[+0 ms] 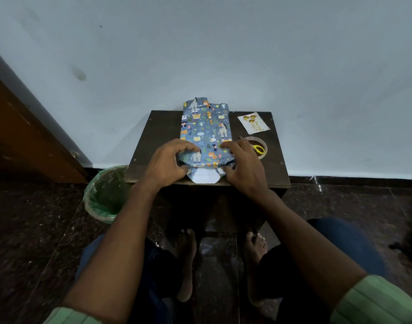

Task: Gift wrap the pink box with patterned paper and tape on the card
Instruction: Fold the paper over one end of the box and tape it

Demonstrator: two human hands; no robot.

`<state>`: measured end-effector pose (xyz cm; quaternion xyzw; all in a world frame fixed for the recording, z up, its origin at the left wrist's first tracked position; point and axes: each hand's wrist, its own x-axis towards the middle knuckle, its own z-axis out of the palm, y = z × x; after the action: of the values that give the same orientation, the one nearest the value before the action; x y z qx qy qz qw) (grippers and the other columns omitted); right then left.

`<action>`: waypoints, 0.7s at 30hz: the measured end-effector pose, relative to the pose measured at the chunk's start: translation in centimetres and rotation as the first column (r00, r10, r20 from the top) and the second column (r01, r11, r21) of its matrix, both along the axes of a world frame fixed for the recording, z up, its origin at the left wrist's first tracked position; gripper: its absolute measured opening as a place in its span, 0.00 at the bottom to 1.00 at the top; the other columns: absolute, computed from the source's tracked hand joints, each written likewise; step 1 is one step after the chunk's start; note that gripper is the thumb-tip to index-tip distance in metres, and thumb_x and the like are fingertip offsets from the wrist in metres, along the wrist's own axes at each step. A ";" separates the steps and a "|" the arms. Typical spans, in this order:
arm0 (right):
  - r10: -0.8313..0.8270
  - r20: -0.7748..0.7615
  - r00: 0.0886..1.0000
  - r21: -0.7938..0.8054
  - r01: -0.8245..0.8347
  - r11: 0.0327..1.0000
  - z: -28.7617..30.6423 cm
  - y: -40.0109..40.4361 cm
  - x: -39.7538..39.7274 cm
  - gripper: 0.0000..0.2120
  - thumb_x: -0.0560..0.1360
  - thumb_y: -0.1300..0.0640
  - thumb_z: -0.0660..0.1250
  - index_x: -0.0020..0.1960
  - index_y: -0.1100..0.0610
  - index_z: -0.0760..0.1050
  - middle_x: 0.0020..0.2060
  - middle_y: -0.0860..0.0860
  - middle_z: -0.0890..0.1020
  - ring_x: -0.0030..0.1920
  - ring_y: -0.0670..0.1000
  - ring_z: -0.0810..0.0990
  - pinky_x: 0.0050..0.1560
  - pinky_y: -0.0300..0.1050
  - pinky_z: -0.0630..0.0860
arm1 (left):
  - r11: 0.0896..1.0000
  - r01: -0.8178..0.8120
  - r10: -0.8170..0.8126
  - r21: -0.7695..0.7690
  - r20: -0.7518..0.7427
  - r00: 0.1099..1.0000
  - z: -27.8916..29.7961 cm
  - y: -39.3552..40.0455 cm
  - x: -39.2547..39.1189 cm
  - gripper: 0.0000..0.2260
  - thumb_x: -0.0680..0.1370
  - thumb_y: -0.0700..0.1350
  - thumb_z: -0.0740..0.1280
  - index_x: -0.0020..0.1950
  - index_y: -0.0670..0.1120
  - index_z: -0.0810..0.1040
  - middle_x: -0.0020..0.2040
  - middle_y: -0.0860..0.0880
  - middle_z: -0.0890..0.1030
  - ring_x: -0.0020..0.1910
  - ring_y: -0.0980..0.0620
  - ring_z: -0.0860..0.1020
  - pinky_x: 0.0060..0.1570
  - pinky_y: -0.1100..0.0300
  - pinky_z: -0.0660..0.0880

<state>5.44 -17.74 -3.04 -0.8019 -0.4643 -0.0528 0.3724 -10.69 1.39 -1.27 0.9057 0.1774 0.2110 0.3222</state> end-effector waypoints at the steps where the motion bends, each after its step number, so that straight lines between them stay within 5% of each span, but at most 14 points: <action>1: -0.024 0.011 1.000 0.016 0.023 1.000 -0.2 0.3 -0.2 0.23 0.69 0.64 0.75 0.62 0.50 0.80 0.54 0.49 0.75 0.56 0.50 0.74 0.39 0.45 0.73 | 1.000 0.015 -0.015 0.006 -0.004 1.000 -0.2 -0.1 0.1 0.28 0.67 0.27 0.72 0.61 0.51 0.87 0.62 0.55 0.84 0.61 0.55 0.81 0.58 0.59 0.80; 5: -0.019 0.002 1.000 0.048 0.019 0.999 -0.8 1.0 0.3 0.14 0.70 0.68 0.74 0.51 0.52 0.86 0.49 0.49 0.78 0.53 0.51 0.74 0.44 0.48 0.73 | 0.991 -0.028 0.030 0.133 -0.017 0.999 -0.6 -0.2 0.7 0.23 0.69 0.28 0.75 0.56 0.51 0.88 0.58 0.54 0.85 0.59 0.53 0.81 0.59 0.52 0.81; 10: 0.048 -0.005 0.999 0.036 -0.048 0.998 -0.6 0.8 1.4 0.14 0.70 0.70 0.71 0.49 0.55 0.86 0.47 0.50 0.82 0.52 0.54 0.75 0.46 0.47 0.70 | 0.981 -0.028 0.026 0.191 0.013 1.000 -0.2 -0.5 1.1 0.08 0.76 0.41 0.77 0.54 0.49 0.88 0.54 0.53 0.86 0.52 0.51 0.82 0.53 0.49 0.80; 16: 0.040 -0.042 0.998 0.086 -0.037 0.996 -0.9 0.9 1.0 0.08 0.71 0.59 0.78 0.50 0.54 0.87 0.46 0.49 0.82 0.50 0.52 0.76 0.46 0.40 0.67 | 0.986 -0.034 0.030 0.165 0.027 0.999 -0.3 -0.3 1.1 0.08 0.76 0.49 0.80 0.54 0.50 0.90 0.54 0.55 0.87 0.51 0.56 0.83 0.48 0.57 0.80; 21: 0.015 -0.054 0.998 0.085 -0.010 0.996 -1.4 0.7 0.5 0.10 0.72 0.59 0.78 0.53 0.54 0.87 0.47 0.49 0.82 0.52 0.53 0.76 0.51 0.30 0.63 | 0.984 0.026 -0.025 0.175 -0.011 1.000 0.1 -0.5 1.2 0.08 0.76 0.50 0.80 0.54 0.54 0.91 0.54 0.58 0.86 0.53 0.56 0.82 0.49 0.53 0.80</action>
<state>5.94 -17.05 -4.47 -0.7836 -0.4562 -0.0482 0.4190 -9.54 0.84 -1.17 0.9336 0.1480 0.2176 0.2434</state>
